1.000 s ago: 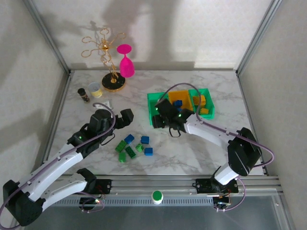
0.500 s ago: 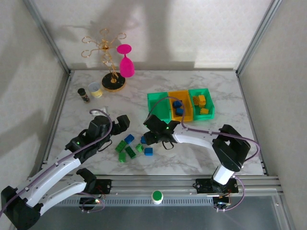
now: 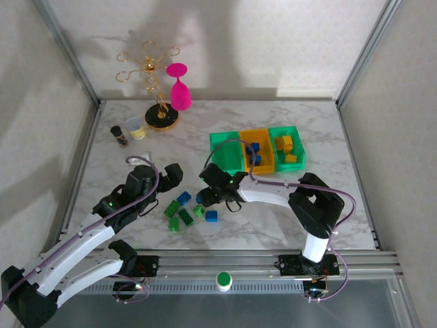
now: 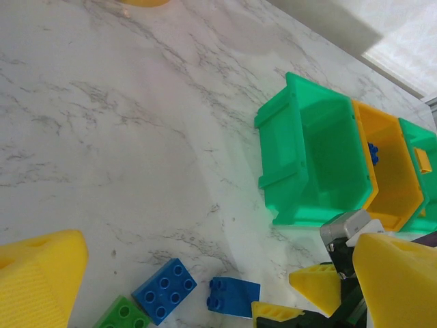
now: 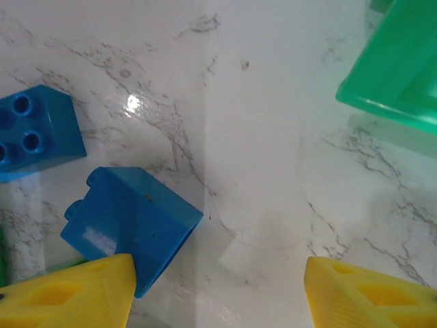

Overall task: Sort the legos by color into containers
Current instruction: Pick up the lego from the center of the table.

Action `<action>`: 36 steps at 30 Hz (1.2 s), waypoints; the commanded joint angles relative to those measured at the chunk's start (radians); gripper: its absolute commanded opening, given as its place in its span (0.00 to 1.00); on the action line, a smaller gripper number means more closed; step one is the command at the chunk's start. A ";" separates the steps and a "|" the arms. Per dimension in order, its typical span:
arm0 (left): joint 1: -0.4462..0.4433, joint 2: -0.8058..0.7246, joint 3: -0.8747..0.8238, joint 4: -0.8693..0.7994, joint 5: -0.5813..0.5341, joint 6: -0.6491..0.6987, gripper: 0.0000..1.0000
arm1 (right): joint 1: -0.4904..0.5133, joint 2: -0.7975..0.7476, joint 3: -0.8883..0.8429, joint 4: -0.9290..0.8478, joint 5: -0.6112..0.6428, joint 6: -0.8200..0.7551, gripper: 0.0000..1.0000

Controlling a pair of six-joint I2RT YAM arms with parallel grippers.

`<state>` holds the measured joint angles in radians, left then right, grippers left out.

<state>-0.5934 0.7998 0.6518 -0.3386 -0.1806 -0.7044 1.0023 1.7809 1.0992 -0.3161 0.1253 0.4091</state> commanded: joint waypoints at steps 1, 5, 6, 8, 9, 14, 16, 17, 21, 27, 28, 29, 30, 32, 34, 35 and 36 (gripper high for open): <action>-0.003 -0.013 -0.008 -0.022 -0.023 -0.004 1.00 | 0.009 -0.002 0.009 -0.001 -0.029 -0.013 0.68; -0.003 -0.014 -0.004 -0.025 -0.025 -0.004 0.99 | 0.015 -0.034 -0.004 -0.011 -0.049 -0.026 0.69; -0.003 -0.016 -0.003 -0.026 -0.026 -0.004 1.00 | 0.019 -0.043 -0.014 -0.008 -0.057 -0.030 0.69; -0.003 -0.020 -0.003 -0.028 -0.031 -0.006 1.00 | 0.024 -0.056 -0.032 -0.005 -0.074 -0.033 0.70; -0.004 -0.021 -0.004 -0.027 -0.033 -0.008 1.00 | 0.028 -0.060 -0.037 -0.005 -0.073 -0.032 0.70; -0.003 -0.025 -0.004 -0.025 -0.034 -0.010 0.99 | 0.028 -0.053 -0.053 -0.002 -0.078 -0.029 0.70; -0.003 -0.026 -0.002 -0.029 -0.035 -0.009 1.00 | 0.029 -0.045 -0.053 0.005 -0.091 -0.036 0.70; -0.003 -0.026 -0.001 -0.031 -0.037 -0.009 1.00 | 0.028 -0.036 -0.046 0.001 -0.086 -0.039 0.70; -0.003 -0.030 0.000 -0.035 -0.042 -0.009 1.00 | 0.028 -0.001 -0.005 -0.011 -0.058 -0.056 0.70; -0.004 -0.040 -0.001 -0.048 -0.048 -0.010 1.00 | 0.028 0.044 0.043 -0.013 -0.070 -0.078 0.71; -0.003 -0.043 -0.001 -0.048 -0.048 -0.009 1.00 | 0.028 0.045 0.048 -0.011 -0.072 -0.079 0.71; -0.003 -0.043 -0.001 -0.047 -0.049 -0.009 1.00 | 0.028 0.045 0.051 -0.014 -0.069 -0.082 0.71; -0.003 -0.045 -0.001 -0.048 -0.052 -0.008 1.00 | 0.028 0.048 0.058 -0.012 -0.063 -0.084 0.72; -0.003 -0.045 -0.001 -0.047 -0.056 -0.007 1.00 | 0.024 0.067 0.082 -0.023 -0.049 -0.085 0.72; -0.003 -0.042 0.001 -0.046 -0.056 -0.007 1.00 | 0.019 0.089 0.108 -0.037 -0.041 -0.081 0.72; -0.003 -0.040 0.003 -0.045 -0.054 -0.007 1.00 | 0.021 0.099 0.118 -0.040 -0.038 -0.082 0.72; -0.003 -0.040 0.003 -0.045 -0.053 -0.007 1.00 | 0.017 0.105 0.125 -0.040 -0.035 -0.083 0.71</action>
<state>-0.5934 0.7654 0.6518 -0.3637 -0.2073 -0.7048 1.0199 1.8519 1.1873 -0.3290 0.0616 0.3424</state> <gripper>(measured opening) 0.996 0.715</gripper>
